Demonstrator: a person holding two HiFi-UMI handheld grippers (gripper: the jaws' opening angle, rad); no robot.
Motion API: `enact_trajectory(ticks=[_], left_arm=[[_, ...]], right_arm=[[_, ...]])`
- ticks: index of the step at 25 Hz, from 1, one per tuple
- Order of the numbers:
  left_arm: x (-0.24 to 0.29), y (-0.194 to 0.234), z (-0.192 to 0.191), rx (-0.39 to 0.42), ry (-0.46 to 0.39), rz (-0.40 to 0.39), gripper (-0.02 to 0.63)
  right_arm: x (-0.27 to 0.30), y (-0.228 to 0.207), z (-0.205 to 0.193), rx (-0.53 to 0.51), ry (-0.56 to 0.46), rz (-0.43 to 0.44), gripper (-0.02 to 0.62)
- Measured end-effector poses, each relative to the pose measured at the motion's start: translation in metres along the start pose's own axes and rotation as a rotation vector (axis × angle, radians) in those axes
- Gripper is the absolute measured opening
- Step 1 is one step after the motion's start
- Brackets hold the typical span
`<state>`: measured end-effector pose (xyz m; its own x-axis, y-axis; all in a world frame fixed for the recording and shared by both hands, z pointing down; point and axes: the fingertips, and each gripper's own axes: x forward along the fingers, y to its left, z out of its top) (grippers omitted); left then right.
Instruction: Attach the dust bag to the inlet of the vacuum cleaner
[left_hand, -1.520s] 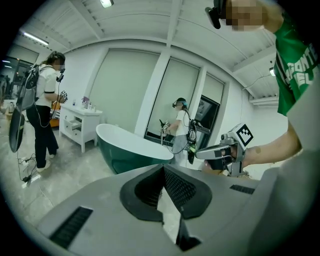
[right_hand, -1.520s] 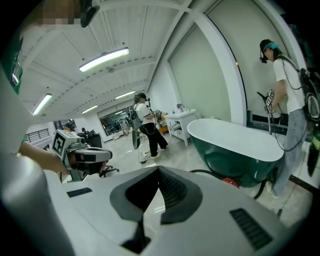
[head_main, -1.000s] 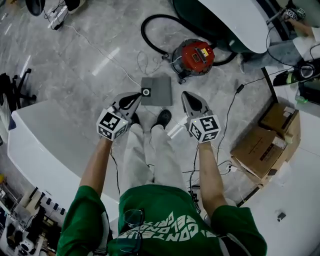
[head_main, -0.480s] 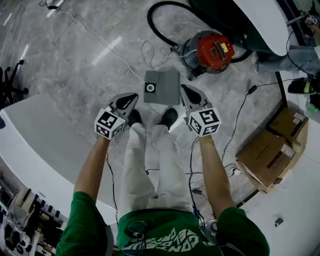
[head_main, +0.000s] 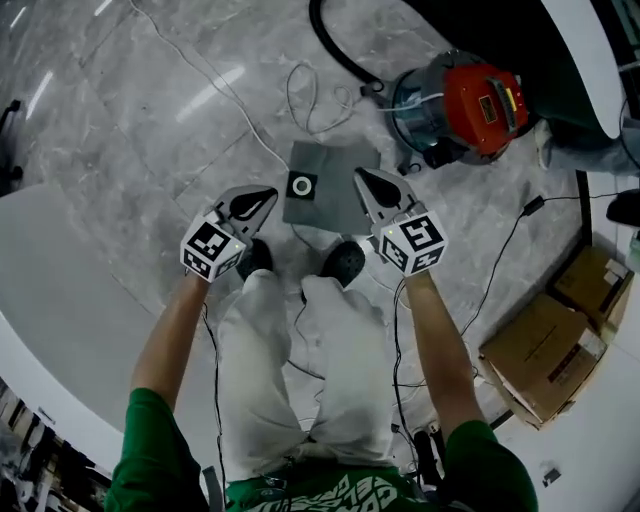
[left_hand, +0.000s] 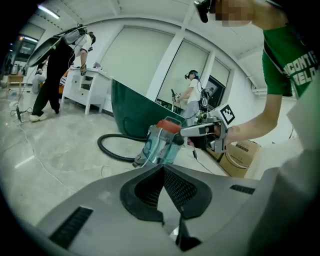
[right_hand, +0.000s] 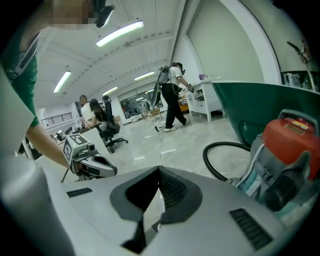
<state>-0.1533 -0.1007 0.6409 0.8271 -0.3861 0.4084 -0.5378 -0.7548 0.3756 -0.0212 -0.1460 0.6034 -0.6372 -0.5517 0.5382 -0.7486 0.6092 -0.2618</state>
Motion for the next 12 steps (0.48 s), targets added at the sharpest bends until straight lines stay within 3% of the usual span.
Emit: enact_trajectory(ticks=[7, 12], left_arm=[[0.070, 0.052, -0.124, 0.029, -0.020, -0.034, 0.003], [0.106, 0.080, -0.175, 0.050, -0.041, -0.073, 0.003]], right_arm=[[0.088, -0.028, -0.107, -0.038, -0.024, 0.054, 0.008], [0.130, -0.047, -0.167, -0.018, -0.068, 0.058, 0.008]])
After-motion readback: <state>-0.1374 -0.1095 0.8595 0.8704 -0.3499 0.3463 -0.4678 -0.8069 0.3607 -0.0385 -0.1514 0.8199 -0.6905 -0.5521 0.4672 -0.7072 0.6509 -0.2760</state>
